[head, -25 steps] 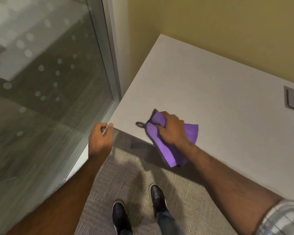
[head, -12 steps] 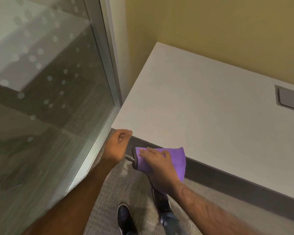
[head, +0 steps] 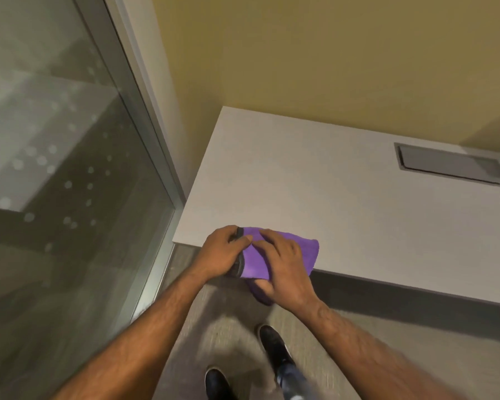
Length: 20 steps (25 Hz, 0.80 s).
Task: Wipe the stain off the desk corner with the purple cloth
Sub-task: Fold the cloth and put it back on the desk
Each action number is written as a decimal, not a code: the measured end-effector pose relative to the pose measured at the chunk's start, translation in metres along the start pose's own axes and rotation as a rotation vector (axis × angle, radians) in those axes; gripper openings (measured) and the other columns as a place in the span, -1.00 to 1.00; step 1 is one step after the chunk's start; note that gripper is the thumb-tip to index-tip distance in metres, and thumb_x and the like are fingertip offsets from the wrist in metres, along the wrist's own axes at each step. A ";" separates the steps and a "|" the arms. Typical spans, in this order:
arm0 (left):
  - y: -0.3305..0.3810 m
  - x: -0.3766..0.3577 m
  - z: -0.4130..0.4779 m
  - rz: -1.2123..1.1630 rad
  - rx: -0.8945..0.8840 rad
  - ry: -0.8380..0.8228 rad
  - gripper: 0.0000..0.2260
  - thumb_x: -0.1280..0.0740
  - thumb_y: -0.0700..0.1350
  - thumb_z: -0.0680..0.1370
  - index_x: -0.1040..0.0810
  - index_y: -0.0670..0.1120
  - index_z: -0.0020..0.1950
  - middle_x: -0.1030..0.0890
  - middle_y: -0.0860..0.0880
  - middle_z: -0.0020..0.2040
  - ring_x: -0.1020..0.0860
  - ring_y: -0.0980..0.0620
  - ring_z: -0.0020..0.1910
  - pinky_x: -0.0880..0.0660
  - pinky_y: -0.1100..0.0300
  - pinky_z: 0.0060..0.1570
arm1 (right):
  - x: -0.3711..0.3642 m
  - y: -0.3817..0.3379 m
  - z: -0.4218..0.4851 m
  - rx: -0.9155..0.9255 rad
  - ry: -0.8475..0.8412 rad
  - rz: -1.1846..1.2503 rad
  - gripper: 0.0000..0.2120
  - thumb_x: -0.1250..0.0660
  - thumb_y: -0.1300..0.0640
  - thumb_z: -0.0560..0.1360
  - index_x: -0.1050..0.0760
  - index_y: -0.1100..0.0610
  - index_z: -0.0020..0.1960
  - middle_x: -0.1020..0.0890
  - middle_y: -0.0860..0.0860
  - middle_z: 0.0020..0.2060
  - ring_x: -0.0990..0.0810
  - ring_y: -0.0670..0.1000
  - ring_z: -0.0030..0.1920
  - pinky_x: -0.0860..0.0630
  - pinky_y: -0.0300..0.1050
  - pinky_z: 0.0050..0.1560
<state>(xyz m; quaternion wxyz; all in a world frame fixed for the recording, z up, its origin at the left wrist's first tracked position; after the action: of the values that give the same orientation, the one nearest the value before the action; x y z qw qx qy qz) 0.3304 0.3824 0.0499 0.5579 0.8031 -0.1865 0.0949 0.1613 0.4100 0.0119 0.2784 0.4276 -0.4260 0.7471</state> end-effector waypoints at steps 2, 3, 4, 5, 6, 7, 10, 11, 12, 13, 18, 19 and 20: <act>0.017 0.002 -0.002 0.129 -0.112 0.047 -0.80 -0.30 0.03 0.59 -0.53 -0.10 -0.03 -0.57 -0.06 -0.02 -0.53 -0.08 0.00 -0.48 -0.02 0.07 | 0.015 0.008 0.001 -0.032 0.011 0.000 -0.27 -0.35 -0.39 0.39 -0.34 0.03 0.39 -0.42 0.09 0.41 -0.35 0.07 0.39 -0.30 0.11 0.37; 0.025 0.003 -0.003 0.211 -0.176 0.066 -0.82 -0.28 0.04 0.60 -0.48 -0.06 -0.07 -0.52 -0.01 -0.05 -0.48 -0.03 -0.01 -0.41 0.05 0.05 | 0.022 0.014 0.001 -0.078 0.019 0.030 -0.20 -0.34 -0.45 0.35 -0.32 0.01 0.40 -0.39 0.08 0.43 -0.34 0.06 0.41 -0.27 0.09 0.39; 0.033 0.004 -0.004 0.275 -0.229 0.066 -0.83 -0.25 0.06 0.61 -0.44 -0.01 -0.09 -0.49 0.04 -0.07 -0.45 0.01 -0.02 -0.34 0.10 0.03 | 0.031 0.021 0.000 -0.149 0.036 0.083 -0.16 -0.34 -0.49 0.31 -0.29 -0.02 0.41 -0.38 0.04 0.44 -0.34 0.04 0.41 -0.26 0.04 0.40; 0.042 0.006 -0.005 0.304 -0.263 0.050 -0.84 -0.22 0.08 0.62 -0.41 0.04 -0.09 -0.47 0.07 -0.09 -0.43 0.05 -0.05 -0.30 0.15 0.01 | 0.038 0.028 0.000 -0.243 0.057 0.163 -0.13 -0.37 -0.50 0.28 -0.26 -0.06 0.42 -0.36 -0.01 0.45 -0.34 0.00 0.40 -0.26 -0.02 0.39; 0.050 0.007 -0.006 0.290 -0.285 0.021 -0.85 -0.20 0.09 0.62 -0.40 0.08 -0.10 -0.47 0.11 -0.12 -0.43 0.10 -0.09 -0.30 0.21 -0.03 | 0.045 0.035 -0.001 -0.354 0.081 0.267 -0.11 -0.41 -0.48 0.25 -0.23 -0.11 0.42 -0.35 -0.06 0.44 -0.35 -0.03 0.39 -0.29 -0.08 0.36; 0.059 0.008 -0.007 0.252 -0.300 -0.011 -0.85 -0.18 0.10 0.63 -0.40 0.10 -0.10 -0.47 0.15 -0.15 -0.45 0.13 -0.14 -0.32 0.27 -0.09 | 0.051 0.042 -0.001 -0.468 0.103 0.384 -0.10 -0.46 -0.45 0.22 -0.20 -0.15 0.42 -0.35 -0.09 0.43 -0.36 -0.06 0.36 -0.32 -0.16 0.31; 0.083 0.014 -0.010 0.160 -0.387 -0.024 -0.83 -0.15 0.11 0.64 -0.44 0.06 0.03 -0.52 0.20 -0.12 -0.53 0.19 -0.15 -0.38 0.38 -0.16 | 0.068 0.064 -0.004 -0.705 0.102 0.743 -0.08 -0.55 -0.28 0.22 -0.19 -0.10 0.45 -0.36 -0.05 0.43 -0.44 -0.02 0.35 -0.42 -0.31 0.16; 0.090 0.015 -0.010 0.129 -0.432 -0.005 -0.82 -0.15 0.10 0.64 -0.44 0.03 0.06 -0.54 0.20 -0.11 -0.54 0.22 -0.13 -0.41 0.41 -0.16 | 0.072 0.070 -0.004 -0.726 0.080 0.855 -0.09 -0.56 -0.23 0.25 -0.22 -0.04 0.46 -0.40 -0.03 0.43 -0.46 0.01 0.36 -0.47 -0.28 0.17; 0.097 0.015 -0.009 0.093 -0.472 0.015 -0.81 -0.14 0.09 0.64 -0.44 0.01 0.08 -0.54 0.19 -0.10 -0.55 0.27 -0.13 -0.42 0.45 -0.16 | 0.075 0.074 -0.004 -0.723 0.057 0.945 -0.12 -0.58 -0.20 0.27 -0.27 0.00 0.46 -0.45 -0.01 0.40 -0.49 0.03 0.36 -0.51 -0.20 0.20; 0.103 0.014 -0.007 0.048 -0.497 0.032 -0.80 -0.14 0.08 0.64 -0.45 -0.01 0.09 -0.55 0.18 -0.09 -0.54 0.32 -0.13 -0.42 0.48 -0.15 | 0.078 0.078 -0.004 -0.713 0.035 1.011 -0.16 -0.59 -0.16 0.29 -0.32 0.03 0.45 -0.52 0.01 0.36 -0.53 0.03 0.33 -0.53 -0.13 0.23; 0.128 -0.007 0.018 -0.176 -0.481 0.129 -0.80 -0.14 0.03 0.66 -0.49 -0.02 0.08 -0.58 0.10 -0.07 -0.55 0.36 -0.17 -0.42 0.51 -0.20 | 0.102 0.089 0.004 -0.719 0.093 1.141 -0.51 -0.53 -0.05 0.40 -0.54 0.09 0.26 -0.69 0.03 0.12 -0.67 0.06 0.15 -0.62 -0.16 0.01; 0.133 -0.014 0.027 -0.219 -0.440 0.147 -0.77 -0.13 0.05 0.66 -0.50 -0.03 0.11 -0.58 0.08 -0.06 -0.55 0.36 -0.17 -0.42 0.52 -0.23 | 0.109 0.095 0.007 -0.727 0.136 1.132 -0.55 -0.51 -0.07 0.42 -0.56 0.08 0.23 -0.70 0.02 0.10 -0.68 0.07 0.12 -0.63 -0.14 0.00; 0.137 -0.021 0.036 -0.252 -0.386 0.167 -0.74 -0.12 0.08 0.66 -0.50 -0.04 0.13 -0.59 0.07 -0.04 -0.57 0.34 -0.14 -0.42 0.52 -0.27 | 0.115 0.100 0.010 -0.740 0.174 1.120 -0.58 -0.47 -0.08 0.43 -0.56 0.07 0.22 -0.70 0.01 0.09 -0.69 0.07 0.11 -0.64 -0.12 -0.01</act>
<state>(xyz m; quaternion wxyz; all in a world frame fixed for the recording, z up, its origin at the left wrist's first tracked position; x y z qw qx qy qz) 0.2533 0.3110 0.1472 0.7218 0.6880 -0.0526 0.0535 0.0317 0.3586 0.0757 0.0105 -0.0430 -0.7869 0.6155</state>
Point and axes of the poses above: each hand's wrist, its own z-axis towards the middle knuckle, its own x-axis out of the back of the hand, y = z × x, the point moved 2 cm from there along z, towards the middle knuckle
